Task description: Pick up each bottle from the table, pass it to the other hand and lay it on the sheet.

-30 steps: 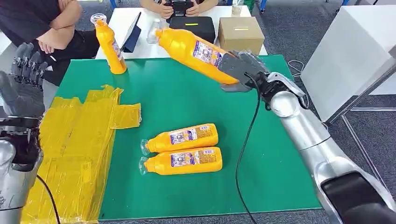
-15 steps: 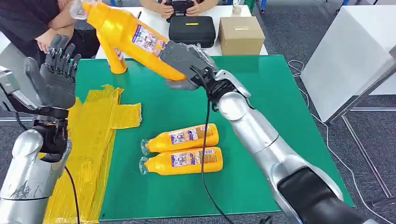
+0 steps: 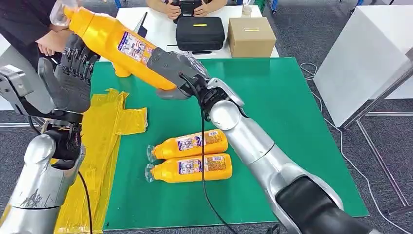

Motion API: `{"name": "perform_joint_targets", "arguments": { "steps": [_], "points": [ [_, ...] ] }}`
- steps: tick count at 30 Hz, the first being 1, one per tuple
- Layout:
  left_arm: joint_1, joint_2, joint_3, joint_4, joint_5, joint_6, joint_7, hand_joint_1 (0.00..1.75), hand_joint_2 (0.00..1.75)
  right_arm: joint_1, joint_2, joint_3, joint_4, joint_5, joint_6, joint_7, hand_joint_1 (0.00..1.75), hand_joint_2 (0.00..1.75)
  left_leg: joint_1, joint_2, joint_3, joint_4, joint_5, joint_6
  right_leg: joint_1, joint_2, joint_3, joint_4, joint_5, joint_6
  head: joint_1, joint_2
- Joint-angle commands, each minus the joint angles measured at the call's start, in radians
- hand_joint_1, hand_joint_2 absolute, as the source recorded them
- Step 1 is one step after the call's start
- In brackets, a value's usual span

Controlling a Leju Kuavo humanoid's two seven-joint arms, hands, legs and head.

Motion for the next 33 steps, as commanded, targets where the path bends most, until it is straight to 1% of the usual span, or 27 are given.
{"name": "perform_joint_targets", "arguments": {
  "steps": [1, 2, 6, 7, 11, 12, 15, 16, 18, 19, 21, 22, 24, 25, 29, 32, 33],
  "points": [
    [-0.056, -0.043, -0.038, 0.055, -0.016, 0.021, 0.014, 0.00, 0.00, -0.068, 0.064, -0.030, 0.130, -0.003, 0.005, -0.010, 1.75, 1.75, 0.000, -0.001, 0.002, 0.001, -0.001, -0.002, 0.000, -0.002, 0.002, 0.001, -0.002, 0.000, 0.000, 0.000],
    [-0.056, -0.050, -0.032, 0.054, -0.012, 0.025, 0.015, 0.00, 0.00, -0.074, 0.075, -0.035, 0.139, -0.006, 0.006, -0.013, 1.75, 1.75, 0.001, -0.001, 0.003, 0.002, -0.003, -0.003, 0.001, -0.002, 0.004, 0.001, -0.003, -0.001, 0.000, 0.000],
    [-0.057, -0.079, -0.022, 0.030, 0.010, 0.035, 0.021, 0.00, 0.00, -0.106, 0.134, -0.018, 0.192, 0.002, 0.008, -0.007, 1.75, 1.75, 0.000, 0.000, 0.000, 0.001, -0.001, -0.002, 0.000, -0.001, 0.000, 0.001, -0.001, 0.000, 0.000, 0.000],
    [-0.058, -0.084, -0.023, 0.023, 0.021, 0.036, 0.029, 0.00, 0.00, -0.110, 0.149, -0.018, 0.216, 0.001, 0.006, -0.008, 1.75, 1.75, 0.001, 0.001, 0.002, 0.002, -0.003, -0.003, 0.001, -0.001, 0.002, 0.002, -0.002, -0.001, 0.000, 0.000],
    [-0.057, -0.086, -0.029, 0.018, 0.023, 0.037, 0.031, 0.00, 0.00, -0.112, 0.156, -0.012, 0.238, 0.007, 0.004, -0.013, 1.75, 1.75, 0.001, 0.000, 0.001, 0.001, -0.001, -0.002, 0.001, -0.001, 0.001, 0.000, -0.001, -0.001, 0.000, 0.000],
    [-0.057, -0.085, -0.029, 0.017, 0.023, 0.037, 0.031, 0.00, 0.00, -0.113, 0.155, -0.013, 0.240, 0.007, 0.003, -0.015, 1.75, 1.75, 0.001, -0.001, 0.003, 0.002, -0.003, -0.003, 0.001, -0.002, 0.003, 0.001, -0.003, -0.001, 0.000, 0.000],
    [-0.057, -0.084, -0.029, 0.018, 0.024, 0.038, 0.031, 0.00, 0.00, -0.114, 0.153, -0.015, 0.240, 0.007, 0.003, -0.015, 1.75, 1.75, 0.000, -0.001, 0.001, 0.001, -0.001, -0.002, 0.000, -0.001, 0.001, 0.001, -0.001, 0.000, 0.000, 0.000],
    [-0.057, -0.084, -0.029, 0.018, 0.024, 0.038, 0.031, 0.00, 1.75, -0.114, 0.153, -0.015, 0.240, 0.007, 0.003, -0.015, 1.75, 1.75, 0.001, -0.001, 0.002, 0.002, -0.002, -0.003, 0.001, -0.002, 0.003, 0.001, -0.002, -0.001, 0.000, 0.000],
    [-0.055, -0.101, -0.023, 0.014, 0.047, 0.030, 0.036, 0.00, 1.75, -0.116, 0.156, -0.022, 0.251, 0.008, 0.002, -0.015, 1.75, 1.75, 0.000, -0.001, 0.000, 0.001, -0.001, -0.001, 0.000, -0.001, 0.001, 0.000, -0.001, 0.000, 0.000, 0.000],
    [-0.057, -0.113, -0.026, 0.008, 0.045, 0.036, 0.039, 0.00, 1.75, -0.121, 0.160, -0.026, 0.271, 0.009, 0.001, -0.014, 1.75, 1.75, 0.001, -0.001, 0.002, 0.002, -0.002, -0.003, 0.001, -0.003, 0.003, 0.001, -0.002, -0.001, 0.000, 0.000],
    [-0.069, -0.125, -0.037, 0.014, 0.050, 0.030, 0.047, 0.00, 1.75, -0.139, 0.179, -0.035, 0.324, 0.023, -0.006, -0.013, 1.75, 1.75, 0.000, -0.001, 0.000, 0.001, -0.001, -0.002, 0.000, -0.002, 0.001, 0.001, -0.001, 0.000, 0.000, 0.000],
    [-0.077, -0.129, -0.040, 0.024, 0.053, 0.029, 0.051, 0.00, 1.75, -0.142, 0.186, -0.040, 0.336, 0.027, -0.006, -0.015, 1.75, 1.75, 0.001, -0.002, 0.002, 0.002, -0.002, -0.003, 0.001, -0.003, 0.003, 0.002, -0.003, -0.001, 0.000, 0.000],
    [-0.088, -0.136, -0.043, 0.039, 0.055, 0.029, 0.053, 0.00, 1.75, -0.142, 0.192, -0.048, 0.347, 0.036, -0.010, -0.020, 1.75, 1.75, 0.001, -0.001, 0.000, 0.001, -0.001, -0.002, 0.000, -0.002, 0.001, 0.001, -0.001, 0.000, 0.000, 0.000],
    [-0.092, -0.142, -0.042, 0.046, 0.055, 0.029, 0.053, 0.00, 1.75, -0.138, 0.190, -0.054, 0.346, 0.039, -0.012, -0.021, 1.75, 1.75, 0.001, -0.001, 0.002, 0.002, -0.002, -0.003, 0.001, -0.003, 0.003, 0.002, -0.003, -0.001, 0.000, 0.000],
    [-0.100, -0.159, -0.037, 0.059, 0.054, 0.029, 0.053, 0.00, 1.75, -0.126, 0.184, -0.072, 0.334, 0.062, -0.009, -0.025, 1.75, 1.75, 0.001, -0.003, 0.001, 0.001, -0.001, -0.002, 0.001, -0.004, 0.002, 0.000, -0.002, -0.001, 0.000, 0.000],
    [-0.114, -0.181, -0.031, 0.074, 0.058, 0.018, 0.058, 0.00, 1.75, -0.118, 0.207, -0.045, 0.376, 0.132, 0.009, -0.016, 1.75, 1.75, 0.001, -0.002, 0.002, 0.001, -0.001, -0.002, 0.001, -0.003, 0.003, 0.000, -0.002, -0.001, 0.000, 0.000],
    [-0.116, -0.183, -0.028, 0.076, 0.057, 0.017, 0.058, 0.00, 1.75, -0.112, 0.209, -0.027, 0.378, 0.131, 0.009, -0.016, 1.75, 1.75, 0.000, -0.002, 0.001, 0.001, -0.001, -0.002, 0.000, -0.002, 0.002, 0.000, -0.001, 0.000, 0.000, 0.000]
  ]
}}
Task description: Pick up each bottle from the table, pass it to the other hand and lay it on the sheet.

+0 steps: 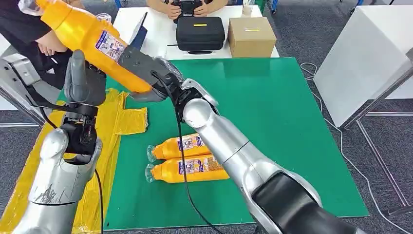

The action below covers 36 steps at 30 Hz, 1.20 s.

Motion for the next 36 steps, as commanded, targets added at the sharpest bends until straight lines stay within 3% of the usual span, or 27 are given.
{"name": "perform_joint_targets", "arguments": {
  "steps": [1, 8, 15, 31, 32, 33, 34, 36],
  "points": [
    [-0.084, -0.050, -0.017, 0.086, 0.002, -0.015, 0.010, 0.00, 1.75, -0.043, 0.027, 0.055, 0.150, 0.079, 0.026, 0.012, 1.75, 1.75, 0.001, -0.002, 0.004, 0.001, -0.002, -0.003, 0.001, -0.003, 0.005, 0.001, -0.002, -0.001, 0.000, 0.000],
    [-0.075, -0.040, 0.013, 0.075, 0.003, -0.016, 0.011, 0.00, 1.75, -0.045, 0.027, 0.318, 0.137, -0.052, -0.033, 0.075, 1.75, 1.75, 0.002, 0.001, 0.006, 0.000, -0.003, -0.004, 0.002, -0.001, 0.006, 0.000, -0.003, -0.001, 0.000, 0.000],
    [-0.046, -0.043, 0.041, 0.031, -0.008, -0.015, 0.025, 0.00, 1.75, -0.033, 0.027, 0.455, 0.136, -0.094, -0.054, 0.081, 1.75, 1.75, 0.002, 0.001, 0.005, 0.000, -0.003, -0.003, 0.002, -0.001, 0.005, 0.000, -0.002, -0.001, 0.000, 0.000],
    [-0.052, -0.031, 0.017, 0.048, -0.019, -0.061, 0.066, 0.00, 1.75, -0.034, 0.027, 0.459, 0.137, -0.028, -0.067, 0.099, 1.75, 1.75, 0.002, -0.002, 0.003, 0.001, -0.002, -0.003, 0.002, -0.004, 0.005, 0.000, -0.003, -0.001, 0.000, 0.000],
    [-0.054, -0.028, 0.015, 0.052, -0.018, -0.065, 0.067, 0.54, 1.75, -0.033, 0.027, 0.456, 0.136, -0.024, -0.066, 0.098, 1.75, 1.75, 0.001, -0.002, 0.002, 0.000, -0.001, -0.002, 0.001, -0.003, 0.003, 0.000, -0.002, -0.001, 0.000, 0.000],
    [-0.056, -0.023, 0.012, 0.056, -0.003, -0.078, 0.071, 1.64, 1.75, -0.028, 0.027, 0.453, 0.132, -0.016, -0.062, 0.097, 1.75, 1.75, 0.002, -0.002, 0.003, 0.001, -0.002, -0.003, 0.002, -0.004, 0.005, 0.000, -0.003, -0.001, 0.000, 0.000],
    [-0.055, -0.022, 0.012, 0.057, 0.006, -0.083, 0.071, 1.75, 1.75, -0.026, 0.027, 0.452, 0.129, -0.014, -0.061, 0.097, 1.75, 1.75, 0.002, -0.002, 0.003, 0.000, -0.002, -0.003, 0.002, -0.004, 0.004, 0.000, -0.003, -0.001, 0.000, 0.000],
    [-0.054, -0.021, 0.012, 0.058, 0.010, -0.086, 0.072, 1.75, 1.75, -0.024, 0.027, 0.453, 0.125, -0.014, -0.061, 0.097, 1.75, 1.75, 0.002, -0.002, 0.003, 0.000, -0.002, -0.003, 0.002, -0.003, 0.004, 0.000, -0.002, -0.001, 0.000, 0.000]
  ]
}}
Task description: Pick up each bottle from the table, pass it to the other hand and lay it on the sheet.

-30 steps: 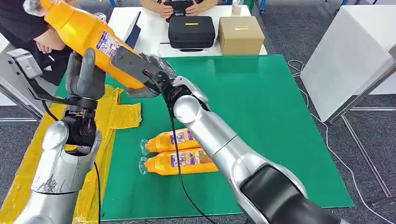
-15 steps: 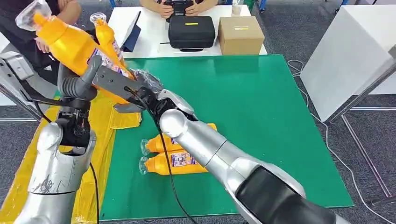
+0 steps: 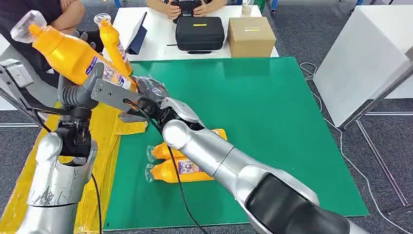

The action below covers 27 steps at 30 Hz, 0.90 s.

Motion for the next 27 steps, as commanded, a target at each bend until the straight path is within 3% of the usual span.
{"name": "perform_joint_targets", "arguments": {
  "steps": [1, 18, 24, 27],
  "points": [
    [-0.089, 0.006, -0.074, 0.051, 0.029, -0.047, 0.019, 1.75, 1.75, 0.000, 0.005, 0.121, 0.045, 0.026, 0.027, -0.002, 1.75, 1.75, 0.002, -0.003, 0.005, 0.001, -0.003, -0.003, 0.002, -0.004, 0.006, 0.000, -0.003, -0.001, 0.000, 0.000],
    [-0.088, 0.010, -0.086, 0.050, 0.042, -0.052, 0.018, 1.75, 1.75, 0.002, 0.005, 0.113, 0.051, 0.034, 0.035, 0.000, 1.75, 1.75, 0.002, -0.003, 0.004, 0.001, -0.002, -0.003, 0.002, -0.005, 0.005, 0.000, -0.003, -0.001, 0.000, 0.000],
    [-0.086, 0.015, -0.079, 0.050, 0.048, -0.050, 0.012, 1.75, 1.75, 0.016, 0.005, 0.087, 0.061, 0.059, 0.048, -0.007, 1.75, 1.75, 0.001, -0.002, 0.002, 0.000, -0.001, -0.002, 0.001, -0.003, 0.002, -0.001, -0.001, 0.000, 0.000, 0.000],
    [-0.070, 0.016, -0.059, 0.039, 0.050, -0.047, 0.007, 1.75, 1.75, 0.033, 0.005, 0.009, 0.067, 0.104, 0.037, -0.033, 1.75, 1.75, 0.002, -0.003, 0.004, 0.000, -0.002, -0.003, 0.002, -0.005, 0.006, -0.001, -0.003, -0.001, 0.000, 0.000]
  ]
}}
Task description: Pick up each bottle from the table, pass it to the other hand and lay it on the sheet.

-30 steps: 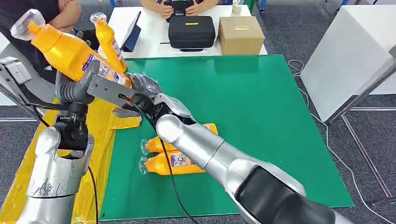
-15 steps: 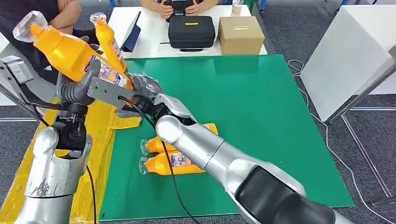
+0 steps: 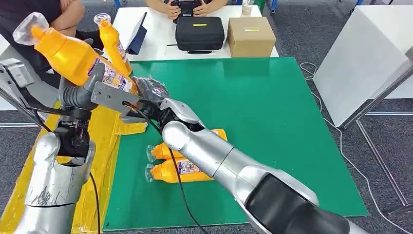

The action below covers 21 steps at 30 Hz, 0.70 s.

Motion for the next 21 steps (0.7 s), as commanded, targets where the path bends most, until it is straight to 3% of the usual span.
{"name": "perform_joint_targets", "arguments": {
  "steps": [1, 2, 3, 4, 7, 16, 21],
  "points": [
    [-0.062, 0.000, -0.048, 0.030, 0.008, -0.013, -0.005, 1.75, 1.75, 0.036, 0.002, -0.028, 0.060, 0.093, 0.035, -0.048, 1.75, 1.75, 0.002, -0.003, 0.003, 0.000, -0.001, -0.002, 0.002, -0.004, 0.005, -0.001, -0.002, -0.001, 0.000, 0.000],
    [-0.049, 0.002, -0.032, 0.021, 0.002, -0.014, -0.009, 1.75, 1.75, 0.066, -0.007, -0.109, 0.014, 0.127, 0.038, -0.081, 1.75, 1.75, 0.001, -0.003, 0.003, 0.000, -0.001, -0.002, 0.001, -0.004, 0.004, -0.001, -0.001, -0.001, 0.000, 0.000],
    [-0.039, 0.005, -0.020, 0.012, -0.003, -0.015, -0.014, 1.75, 1.75, 0.090, -0.020, -0.158, -0.034, 0.152, 0.036, -0.104, 1.19, 1.75, 0.002, -0.003, 0.004, 0.000, -0.002, -0.003, 0.002, -0.005, 0.006, -0.001, -0.002, -0.001, 0.000, 0.000],
    [-0.029, 0.007, -0.007, 0.004, -0.006, -0.014, -0.015, 1.75, 1.75, 0.107, -0.031, -0.210, -0.075, 0.146, 0.051, -0.105, 0.00, 0.00, 0.002, -0.004, 0.003, 0.000, -0.001, -0.002, 0.002, -0.005, 0.005, -0.002, -0.002, -0.001, 0.000, 0.000],
    [-0.002, 0.019, 0.027, -0.014, -0.017, -0.023, -0.027, 1.75, 1.75, 0.140, -0.077, -0.307, -0.223, 0.154, 0.095, -0.125, 0.00, 0.00, 0.001, -0.003, 0.001, 0.000, -0.001, -0.002, 0.001, -0.004, 0.003, -0.001, -0.001, 0.000, 0.000, 0.000],
    [-0.004, 0.015, 0.025, -0.012, -0.020, -0.024, -0.028, 1.75, 1.75, 0.147, -0.063, -0.310, -0.220, 0.161, 0.087, -0.132, 0.00, 0.00, 0.001, -0.002, 0.002, 0.001, -0.002, -0.003, 0.001, -0.003, 0.004, 0.000, -0.002, -0.001, 0.000, 0.000],
    [0.032, 0.043, 0.051, -0.010, -0.023, -0.033, -0.051, 1.75, 1.75, 0.148, -0.159, -0.401, -0.394, 0.074, 0.119, -0.171, 0.00, 0.00, 0.000, -0.003, 0.002, 0.001, -0.001, -0.002, 0.000, -0.003, 0.003, 0.000, -0.002, 0.000, 0.000, 0.000]
  ]
}}
